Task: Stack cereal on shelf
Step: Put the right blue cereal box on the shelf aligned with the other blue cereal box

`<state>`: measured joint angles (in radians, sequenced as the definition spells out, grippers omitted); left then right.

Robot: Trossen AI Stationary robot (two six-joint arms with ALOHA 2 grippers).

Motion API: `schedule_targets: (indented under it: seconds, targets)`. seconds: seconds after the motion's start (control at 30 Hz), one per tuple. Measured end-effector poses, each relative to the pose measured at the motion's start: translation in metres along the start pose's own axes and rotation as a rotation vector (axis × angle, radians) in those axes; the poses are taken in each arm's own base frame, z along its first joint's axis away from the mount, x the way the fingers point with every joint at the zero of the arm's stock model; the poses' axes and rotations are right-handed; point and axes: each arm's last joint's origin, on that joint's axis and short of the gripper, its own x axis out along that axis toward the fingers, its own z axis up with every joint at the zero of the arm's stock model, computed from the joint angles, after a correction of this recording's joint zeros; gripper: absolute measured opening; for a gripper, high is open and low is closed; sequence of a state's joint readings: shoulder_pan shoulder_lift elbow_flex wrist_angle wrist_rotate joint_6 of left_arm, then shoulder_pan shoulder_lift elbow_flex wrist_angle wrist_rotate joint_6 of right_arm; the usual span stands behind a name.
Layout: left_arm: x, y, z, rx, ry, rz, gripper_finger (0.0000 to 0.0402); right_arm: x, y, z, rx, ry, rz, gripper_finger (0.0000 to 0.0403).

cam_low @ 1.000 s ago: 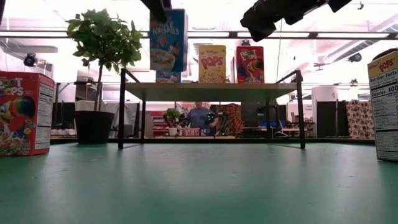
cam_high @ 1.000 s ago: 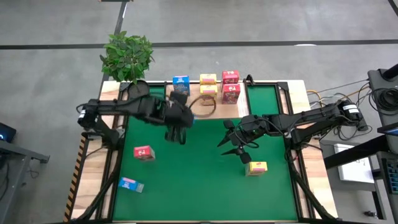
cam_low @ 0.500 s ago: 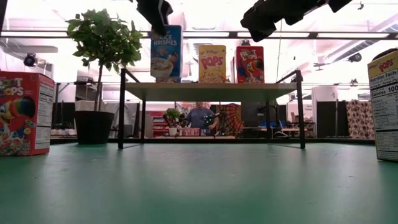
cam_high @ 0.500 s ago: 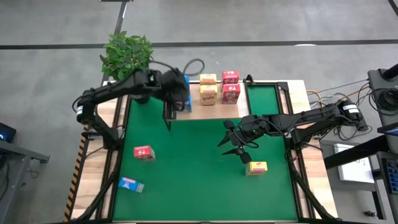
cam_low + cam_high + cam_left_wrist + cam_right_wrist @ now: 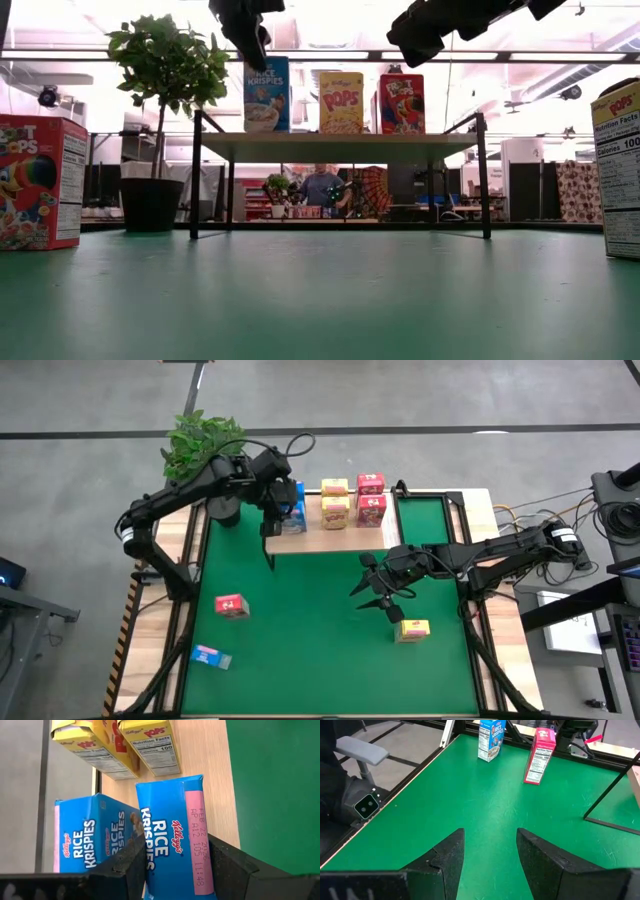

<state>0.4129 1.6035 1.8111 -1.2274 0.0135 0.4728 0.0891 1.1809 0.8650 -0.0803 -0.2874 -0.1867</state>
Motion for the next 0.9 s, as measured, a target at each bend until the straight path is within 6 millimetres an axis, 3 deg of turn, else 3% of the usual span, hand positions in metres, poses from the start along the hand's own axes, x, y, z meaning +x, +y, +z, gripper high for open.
schedule_targets:
  seconds: [0.9]
  targets:
    - [0.011,0.000,-0.001,0.012,0.010,0.003,0.0164,0.000,0.000,-0.001,0.003,0.001,0.000,0.0169]
